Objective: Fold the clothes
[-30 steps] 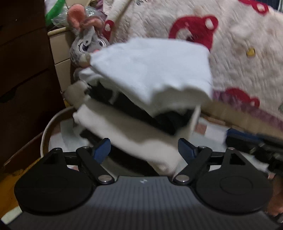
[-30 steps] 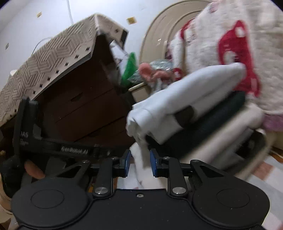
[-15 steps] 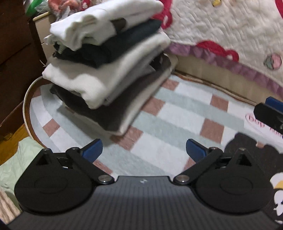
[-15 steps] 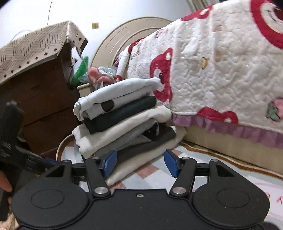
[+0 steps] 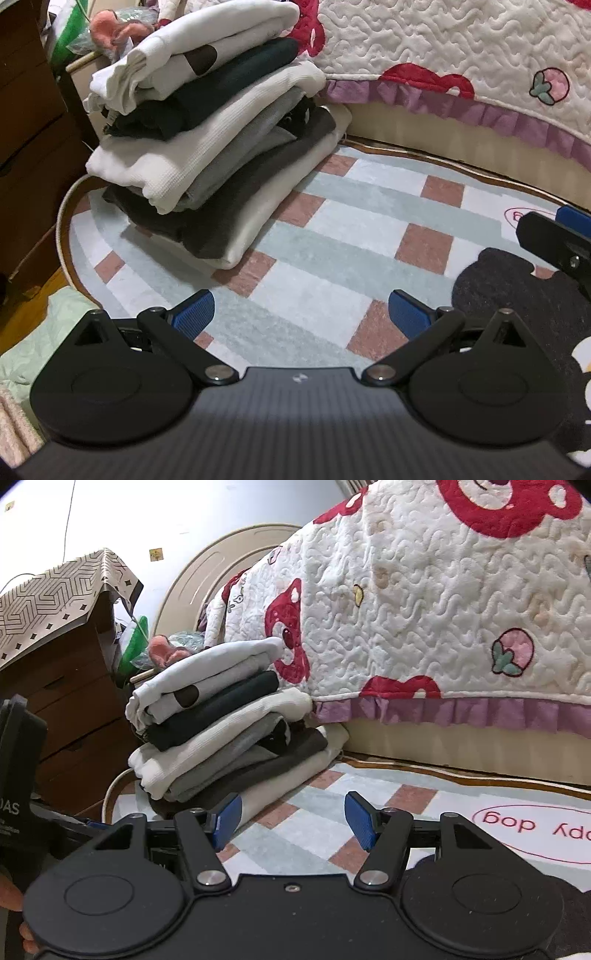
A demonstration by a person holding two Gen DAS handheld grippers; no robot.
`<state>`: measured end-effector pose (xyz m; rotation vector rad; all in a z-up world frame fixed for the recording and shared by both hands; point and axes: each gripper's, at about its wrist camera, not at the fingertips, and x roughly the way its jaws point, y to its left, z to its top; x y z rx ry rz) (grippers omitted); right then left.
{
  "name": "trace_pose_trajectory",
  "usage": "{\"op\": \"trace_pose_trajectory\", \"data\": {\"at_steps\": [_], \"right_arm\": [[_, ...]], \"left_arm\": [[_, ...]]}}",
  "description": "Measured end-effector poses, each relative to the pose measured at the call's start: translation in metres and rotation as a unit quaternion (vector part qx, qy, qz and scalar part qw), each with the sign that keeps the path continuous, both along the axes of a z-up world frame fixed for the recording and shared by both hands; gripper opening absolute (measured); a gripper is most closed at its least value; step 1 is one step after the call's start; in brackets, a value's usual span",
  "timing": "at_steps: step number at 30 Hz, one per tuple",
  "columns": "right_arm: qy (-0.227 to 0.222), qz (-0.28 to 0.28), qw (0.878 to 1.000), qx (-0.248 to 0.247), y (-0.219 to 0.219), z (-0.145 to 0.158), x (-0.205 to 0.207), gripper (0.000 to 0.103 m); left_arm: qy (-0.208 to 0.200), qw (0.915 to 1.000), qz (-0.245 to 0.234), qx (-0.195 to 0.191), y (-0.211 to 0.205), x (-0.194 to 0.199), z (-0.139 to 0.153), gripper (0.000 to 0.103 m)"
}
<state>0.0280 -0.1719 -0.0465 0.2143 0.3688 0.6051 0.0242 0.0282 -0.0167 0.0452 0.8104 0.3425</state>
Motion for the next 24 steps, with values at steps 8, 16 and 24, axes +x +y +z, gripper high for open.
{"op": "trace_pose_trajectory", "data": {"at_steps": [8, 16, 24], "right_arm": [[0.009, -0.014, 0.999, 0.045, -0.012, -0.001, -0.001, 0.067], [0.017, -0.009, 0.998, 0.058, -0.016, -0.003, -0.003, 0.067], [0.039, -0.007, 0.996, 0.079, -0.019, -0.003, -0.001, 0.067]], "left_arm": [[-0.024, 0.9996, 0.000, 0.013, -0.016, -0.007, 0.004, 0.103], [-0.030, 0.9993, 0.009, 0.020, -0.021, -0.009, 0.005, 0.103], [-0.041, 0.9985, 0.011, 0.035, -0.023, -0.011, 0.009, 0.103]]}}
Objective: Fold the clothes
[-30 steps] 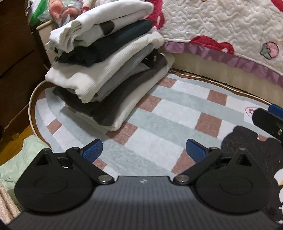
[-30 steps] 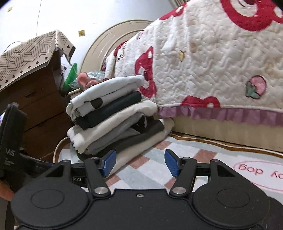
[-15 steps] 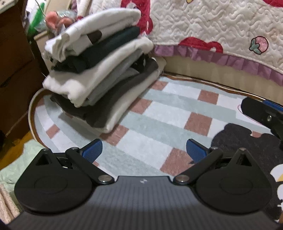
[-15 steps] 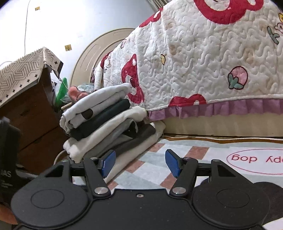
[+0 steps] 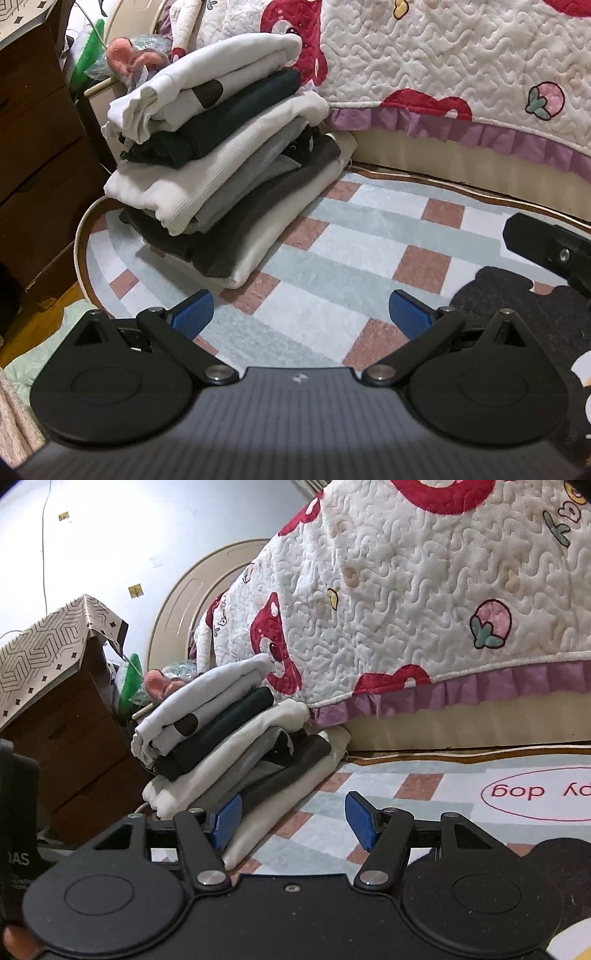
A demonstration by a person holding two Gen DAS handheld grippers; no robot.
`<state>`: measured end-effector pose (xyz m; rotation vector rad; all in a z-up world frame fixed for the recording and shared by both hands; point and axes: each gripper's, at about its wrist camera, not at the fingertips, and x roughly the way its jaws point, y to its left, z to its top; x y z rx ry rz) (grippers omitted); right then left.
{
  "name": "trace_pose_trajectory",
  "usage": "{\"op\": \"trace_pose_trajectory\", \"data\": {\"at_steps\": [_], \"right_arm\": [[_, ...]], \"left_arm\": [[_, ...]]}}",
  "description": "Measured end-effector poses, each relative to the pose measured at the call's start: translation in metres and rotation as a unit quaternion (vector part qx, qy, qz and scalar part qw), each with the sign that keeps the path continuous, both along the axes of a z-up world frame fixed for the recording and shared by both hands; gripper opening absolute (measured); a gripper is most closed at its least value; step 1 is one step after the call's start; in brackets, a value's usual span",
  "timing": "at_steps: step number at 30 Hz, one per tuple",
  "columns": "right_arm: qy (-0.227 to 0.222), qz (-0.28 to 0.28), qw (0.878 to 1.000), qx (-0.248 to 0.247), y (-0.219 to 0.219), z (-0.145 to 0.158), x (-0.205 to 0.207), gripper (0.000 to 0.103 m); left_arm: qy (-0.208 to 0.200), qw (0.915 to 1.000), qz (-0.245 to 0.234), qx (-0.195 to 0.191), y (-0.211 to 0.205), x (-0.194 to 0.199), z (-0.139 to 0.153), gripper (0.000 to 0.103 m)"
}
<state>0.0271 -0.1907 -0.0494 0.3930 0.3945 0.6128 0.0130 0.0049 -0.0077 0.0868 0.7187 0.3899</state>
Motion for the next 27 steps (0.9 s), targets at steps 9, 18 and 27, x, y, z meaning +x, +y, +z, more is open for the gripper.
{"op": "trace_pose_trajectory", "data": {"at_steps": [9, 18, 27], "right_arm": [[0.019, 0.006, 1.000, 0.018, -0.0003, -0.0035, 0.0024, 0.067], [0.024, 0.024, 0.999, 0.030, 0.0044, -0.0036, 0.0018, 0.067], [0.022, 0.033, 0.999, 0.028, 0.0089, -0.0007, 0.0008, 0.067]], "left_arm": [[0.001, 0.9998, -0.015, 0.012, -0.0043, -0.0007, 0.0022, 0.103], [0.006, 0.9997, -0.010, 0.020, -0.0018, -0.0005, 0.0015, 0.103], [0.006, 0.9996, -0.009, 0.025, -0.0025, -0.0024, 0.0026, 0.103]]}}
